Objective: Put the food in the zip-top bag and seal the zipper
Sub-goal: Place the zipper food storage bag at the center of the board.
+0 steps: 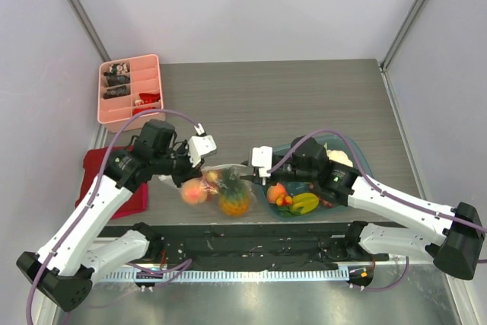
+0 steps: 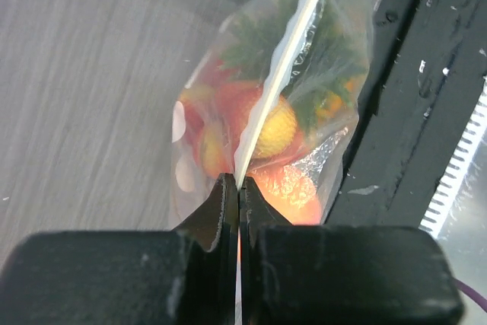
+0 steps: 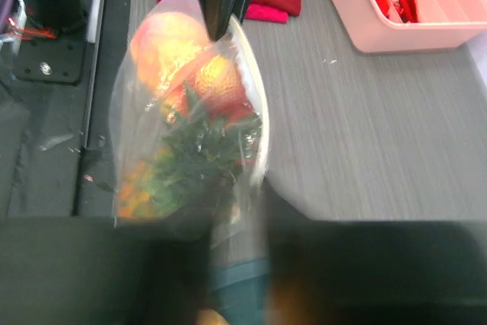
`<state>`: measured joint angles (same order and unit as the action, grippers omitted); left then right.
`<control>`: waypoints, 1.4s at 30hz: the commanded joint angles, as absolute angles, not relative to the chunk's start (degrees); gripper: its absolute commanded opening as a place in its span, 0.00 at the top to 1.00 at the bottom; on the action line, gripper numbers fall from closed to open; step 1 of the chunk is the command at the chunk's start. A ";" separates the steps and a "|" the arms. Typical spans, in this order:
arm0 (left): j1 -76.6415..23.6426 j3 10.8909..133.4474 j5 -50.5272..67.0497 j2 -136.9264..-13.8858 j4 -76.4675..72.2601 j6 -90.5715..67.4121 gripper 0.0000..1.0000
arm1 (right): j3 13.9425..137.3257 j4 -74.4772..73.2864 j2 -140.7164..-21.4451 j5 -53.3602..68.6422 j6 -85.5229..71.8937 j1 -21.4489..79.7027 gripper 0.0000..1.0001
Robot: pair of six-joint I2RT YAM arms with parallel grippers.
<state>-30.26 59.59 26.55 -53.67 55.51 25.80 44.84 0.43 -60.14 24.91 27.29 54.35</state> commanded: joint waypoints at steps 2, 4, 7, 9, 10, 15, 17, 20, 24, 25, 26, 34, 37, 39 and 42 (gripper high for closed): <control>-30.15 66.44 19.09 -56.06 51.33 24.69 1.00 | 49.91 0.54 -60.20 19.35 22.33 54.76 0.33; -28.83 69.59 15.93 -58.09 49.66 25.75 1.00 | 51.67 -1.13 -59.94 15.67 20.40 54.84 0.08; -27.95 74.68 12.15 -64.05 47.56 28.29 1.00 | 52.64 -1.05 -58.89 11.44 14.95 54.76 0.00; -27.51 76.98 9.94 -69.05 45.71 31.19 1.00 | 53.96 -2.37 -57.92 10.46 12.49 54.76 0.01; -26.47 79.34 8.02 -70.91 43.18 32.33 1.00 | 54.40 -3.07 -57.66 9.76 11.61 54.76 0.00; -21.89 88.41 8.08 -83.21 37.89 37.33 1.00 | 57.30 -6.85 -55.73 3.96 9.32 54.67 0.00; -21.53 89.91 9.05 -84.81 35.61 39.80 1.00 | 58.09 -8.96 -54.59 1.77 8.79 54.32 0.00; -21.97 88.16 12.12 -85.69 35.68 42.89 1.00 | 58.27 -11.51 -53.18 0.26 7.82 53.53 0.00; -24.69 75.11 11.25 -83.50 34.63 45.78 1.00 | 58.01 -15.63 -51.16 -5.36 7.21 50.55 0.00; -25.48 72.54 11.42 -81.58 34.63 45.79 1.00 | 58.09 -16.51 -50.89 -5.71 7.12 49.93 0.00; -27.32 69.99 11.51 -80.69 34.63 45.62 1.00 | 58.27 -17.31 -50.80 -6.23 7.03 48.53 0.00; -32.43 51.42 13.80 -72.87 36.38 33.77 1.00 | 58.88 -28.03 -49.83 -7.38 5.81 42.19 0.00; -32.43 51.06 15.45 -69.88 40.33 32.70 1.00 | 59.85 -30.93 -49.48 -7.03 5.45 40.96 0.00; -32.43 52.55 17.48 -67.52 46.54 32.43 0.77 | 60.47 -32.51 -49.31 -6.95 5.19 39.47 0.00; -32.43 57.55 22.40 -64.00 53.59 30.77 0.29 | 62.40 -34.62 -49.31 -5.98 5.01 37.10 0.00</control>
<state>-32.49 51.05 15.31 -69.25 44.10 34.24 57.89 -31.73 -50.85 -6.04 6.26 39.53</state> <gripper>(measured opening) 0.515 0.996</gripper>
